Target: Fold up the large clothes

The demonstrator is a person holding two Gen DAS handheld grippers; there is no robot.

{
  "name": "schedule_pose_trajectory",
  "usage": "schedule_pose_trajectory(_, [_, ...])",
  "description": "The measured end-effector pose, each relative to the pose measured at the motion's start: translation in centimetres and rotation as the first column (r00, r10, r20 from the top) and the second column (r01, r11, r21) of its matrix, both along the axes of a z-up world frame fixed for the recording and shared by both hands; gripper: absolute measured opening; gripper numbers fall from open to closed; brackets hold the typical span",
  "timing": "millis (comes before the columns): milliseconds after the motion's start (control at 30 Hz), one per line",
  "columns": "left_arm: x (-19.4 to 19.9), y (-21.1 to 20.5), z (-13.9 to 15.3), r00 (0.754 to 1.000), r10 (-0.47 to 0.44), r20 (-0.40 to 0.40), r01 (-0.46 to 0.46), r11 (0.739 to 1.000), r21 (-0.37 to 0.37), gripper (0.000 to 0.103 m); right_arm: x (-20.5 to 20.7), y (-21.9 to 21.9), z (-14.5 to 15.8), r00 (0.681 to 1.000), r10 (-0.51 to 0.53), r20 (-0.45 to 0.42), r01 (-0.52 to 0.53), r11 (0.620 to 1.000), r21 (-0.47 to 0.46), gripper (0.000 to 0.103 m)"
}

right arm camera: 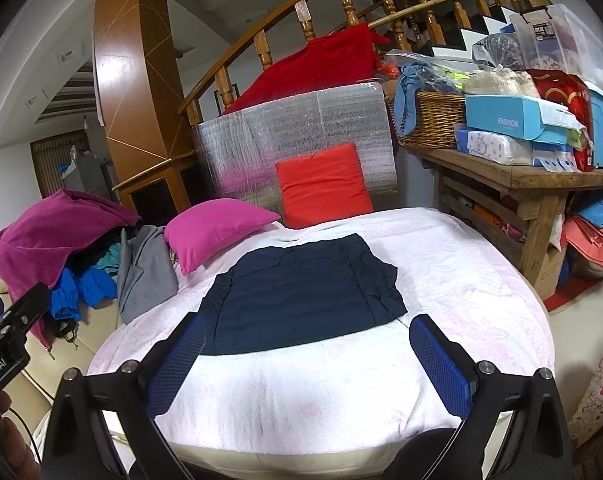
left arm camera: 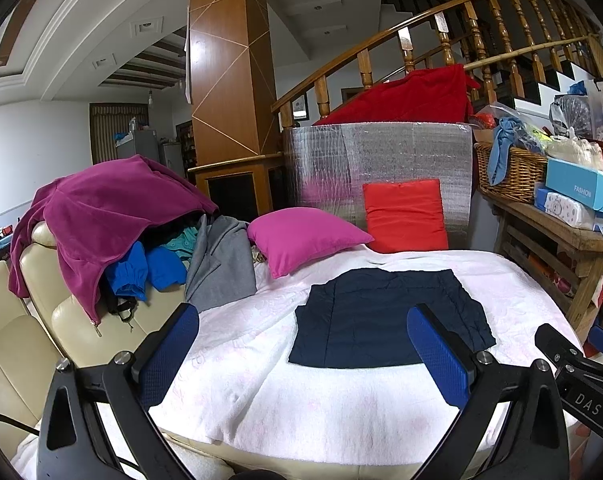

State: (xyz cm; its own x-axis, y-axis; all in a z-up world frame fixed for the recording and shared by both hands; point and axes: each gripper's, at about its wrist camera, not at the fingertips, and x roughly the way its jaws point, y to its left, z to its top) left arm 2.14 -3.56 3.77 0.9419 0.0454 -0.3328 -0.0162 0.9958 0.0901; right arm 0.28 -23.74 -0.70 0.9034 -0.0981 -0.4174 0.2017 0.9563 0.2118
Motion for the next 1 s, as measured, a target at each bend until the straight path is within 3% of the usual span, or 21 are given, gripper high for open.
schedule_pose_trajectory(1000, [-0.13, -0.08, 0.01, 1.0, -0.002, 0.003, 0.002, 1.0, 0.002, 0.103, -0.55, 0.81, 0.38, 1.0, -0.009, 0.026, 0.009, 1.0, -0.001, 0.103])
